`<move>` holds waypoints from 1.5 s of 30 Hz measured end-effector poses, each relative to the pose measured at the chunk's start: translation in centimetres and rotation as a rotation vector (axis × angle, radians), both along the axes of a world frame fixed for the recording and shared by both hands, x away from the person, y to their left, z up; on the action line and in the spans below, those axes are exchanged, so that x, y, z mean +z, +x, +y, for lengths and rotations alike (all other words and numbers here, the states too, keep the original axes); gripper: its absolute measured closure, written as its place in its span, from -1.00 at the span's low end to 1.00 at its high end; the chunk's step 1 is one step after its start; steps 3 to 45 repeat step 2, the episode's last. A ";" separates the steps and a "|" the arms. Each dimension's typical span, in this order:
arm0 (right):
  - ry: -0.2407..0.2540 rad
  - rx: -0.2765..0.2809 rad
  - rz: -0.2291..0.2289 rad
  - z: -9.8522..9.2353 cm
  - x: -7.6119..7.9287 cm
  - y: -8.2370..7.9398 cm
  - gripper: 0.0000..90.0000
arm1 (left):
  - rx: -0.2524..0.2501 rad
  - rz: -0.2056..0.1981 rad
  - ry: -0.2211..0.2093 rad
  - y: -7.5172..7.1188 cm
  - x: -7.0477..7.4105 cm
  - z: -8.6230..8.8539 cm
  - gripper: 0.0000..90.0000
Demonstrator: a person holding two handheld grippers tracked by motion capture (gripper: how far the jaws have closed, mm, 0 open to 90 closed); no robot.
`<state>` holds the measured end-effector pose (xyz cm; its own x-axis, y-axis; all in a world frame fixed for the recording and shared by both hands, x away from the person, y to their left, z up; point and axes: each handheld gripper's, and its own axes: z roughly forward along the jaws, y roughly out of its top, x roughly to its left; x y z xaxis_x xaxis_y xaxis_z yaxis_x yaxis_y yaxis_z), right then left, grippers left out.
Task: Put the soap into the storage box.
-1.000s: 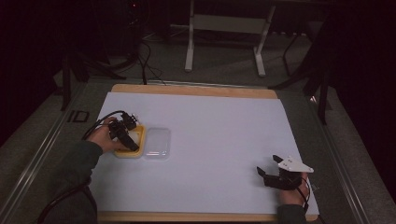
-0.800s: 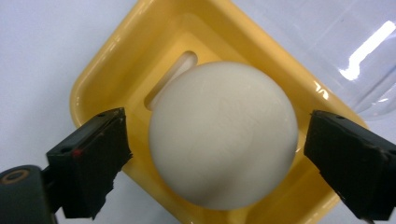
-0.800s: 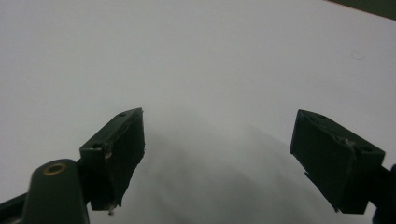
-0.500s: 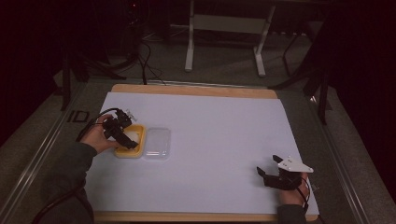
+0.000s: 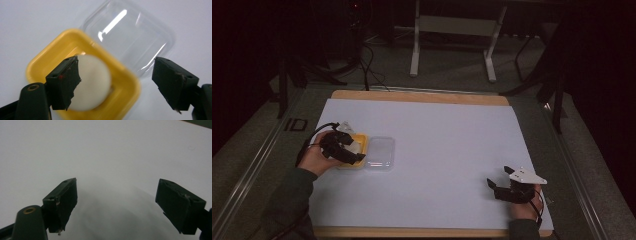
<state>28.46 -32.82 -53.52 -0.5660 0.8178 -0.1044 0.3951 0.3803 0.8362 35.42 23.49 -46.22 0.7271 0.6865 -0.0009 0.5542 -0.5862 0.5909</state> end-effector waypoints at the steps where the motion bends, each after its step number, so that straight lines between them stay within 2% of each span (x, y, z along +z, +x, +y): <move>1: 0.000 0.000 0.000 0.0 0.0 0.0 -0.61 | 0.000 0.000 0.000 0.0 0.0 0.0 -0.49; 2: -0.009 -0.003 0.014 0.1 0.0 0.2 -0.61 | 0.003 -0.020 -0.006 -0.5 -0.1 -0.3 -0.49; 45: -0.009 -0.003 0.014 0.1 0.0 0.2 -0.61 | 0.003 -0.020 -0.006 -0.5 -0.1 -0.3 -0.49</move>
